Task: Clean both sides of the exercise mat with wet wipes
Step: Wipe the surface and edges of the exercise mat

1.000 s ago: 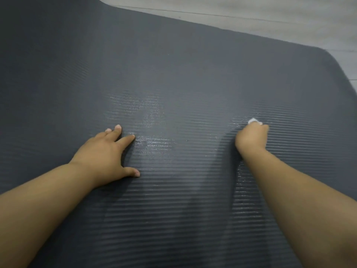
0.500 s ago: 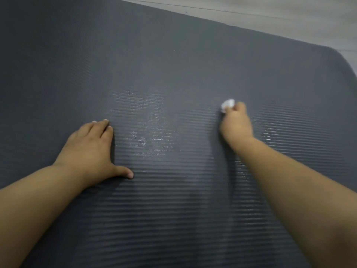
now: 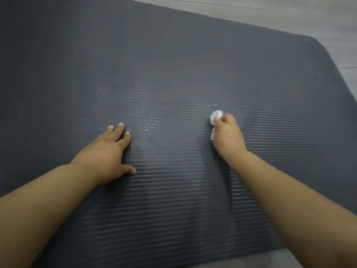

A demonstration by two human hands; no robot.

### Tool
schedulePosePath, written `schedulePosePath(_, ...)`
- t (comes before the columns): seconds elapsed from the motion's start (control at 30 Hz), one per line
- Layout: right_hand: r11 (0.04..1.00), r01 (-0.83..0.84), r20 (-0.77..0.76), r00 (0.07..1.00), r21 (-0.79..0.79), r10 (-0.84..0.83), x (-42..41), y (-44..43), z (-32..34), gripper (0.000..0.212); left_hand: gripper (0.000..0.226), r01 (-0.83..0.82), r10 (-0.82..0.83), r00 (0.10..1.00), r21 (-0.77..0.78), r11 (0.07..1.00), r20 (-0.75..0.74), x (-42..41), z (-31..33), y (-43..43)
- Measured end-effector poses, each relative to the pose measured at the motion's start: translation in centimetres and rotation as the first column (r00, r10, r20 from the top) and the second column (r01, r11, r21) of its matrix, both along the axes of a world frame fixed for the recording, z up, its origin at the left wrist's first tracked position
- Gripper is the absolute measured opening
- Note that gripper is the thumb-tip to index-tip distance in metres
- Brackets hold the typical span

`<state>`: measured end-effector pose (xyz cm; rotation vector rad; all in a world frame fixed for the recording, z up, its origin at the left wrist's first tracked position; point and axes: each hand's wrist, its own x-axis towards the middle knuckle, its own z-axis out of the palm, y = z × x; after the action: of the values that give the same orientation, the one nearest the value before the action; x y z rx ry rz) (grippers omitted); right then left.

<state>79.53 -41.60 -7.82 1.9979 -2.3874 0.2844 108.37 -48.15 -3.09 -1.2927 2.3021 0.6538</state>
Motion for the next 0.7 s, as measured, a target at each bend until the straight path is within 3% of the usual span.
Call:
schedulePosePath(0.03, 0.975, 0.223, -0.022, 0.975, -0.004, -0.223, -2.5, 0.6, 0.8, 0.026, 0.102, 0.007, -0.007, 1.000, -0.009, 1.000, 0.012, -0.1, -0.2, 0.0)
schedulePosePath(0.1, 0.883, 0.469, 0.047, 0.883, -0.011, -0.468, -4.3, 1.5, 0.4, 0.027, 0.102, 0.003, -0.003, 1.000, -0.005, 1.000, 0.026, -0.2, -0.5, -0.1)
schedulePosePath(0.17, 0.850, 0.525, 0.182, 0.833, 0.035, -0.522, -1.8, 1.6, -0.3, 0.033, 0.102, -0.015, 0.015, 1.000, 0.015, 1.000, 0.023, -0.4, -0.7, -0.2)
schedulePosePath(0.23, 0.923, 0.385, 0.289, 0.882, 0.010, -0.372, 2.9, 1.3, -1.7, 0.031, 0.102, -0.036, 0.035, 0.999, 0.026, 0.999, 0.005, -0.5, -0.8, -0.2)
schedulePosePath(0.33, 0.992, 0.023, 0.371, 0.928, -0.125, 0.025, 9.2, 3.5, -3.0, 0.017, 0.102, -0.052, 0.052, 0.999, 0.028, 0.998, -0.013, -0.5, -1.0, -0.2)
schedulePosePath(0.4, 0.954, -0.276, 0.264, 0.918, -0.113, 0.297, 10.6, 5.6, -2.3, 0.024, 0.102, -0.054, 0.055, 0.998, 0.025, 0.998, -0.009, -0.3, -1.1, -0.1)
schedulePosePath(0.43, 0.941, -0.327, 0.219, 0.915, -0.088, 0.338, 9.2, 6.0, -2.0, 0.026, 0.102, -0.056, 0.056, 0.998, 0.022, 0.998, -0.005, -0.3, -1.1, -0.1)
schedulePosePath(0.47, 0.955, -0.297, 0.223, 0.929, -0.026, 0.295, 7.1, 5.9, -1.2, 0.026, 0.102, -0.057, 0.057, 0.998, 0.021, 0.998, -0.004, -0.3, -1.2, 0.0)
schedulePosePath(0.53, 1.000, -0.015, 0.163, 0.986, 0.022, 0.011, 1.7, 5.7, -0.2, 0.024, 0.101, -0.059, 0.059, 0.998, 0.021, 0.998, -0.004, -0.3, -1.2, 0.0)
schedulePosePath(0.57, 0.980, 0.195, 0.153, 0.968, 0.041, -0.199, -1.3, 5.9, 0.1, 0.025, 0.101, -0.059, 0.059, 0.998, 0.020, 0.998, -0.005, -0.3, -1.2, 0.0)
schedulePosePath(0.63, 0.888, 0.458, 0.123, 0.879, 0.047, -0.460, -4.5, 6.2, 0.4, 0.028, 0.100, -0.057, 0.057, 0.998, 0.018, 0.998, -0.005, -0.4, -1.3, -0.1)
schedulePosePath(0.7, 0.862, 0.503, 0.162, 0.847, 0.064, -0.506, -3.5, 6.0, 0.1, 0.028, 0.100, -0.055, 0.055, 0.998, 0.019, 0.998, -0.001, -0.4, -1.4, -0.2)
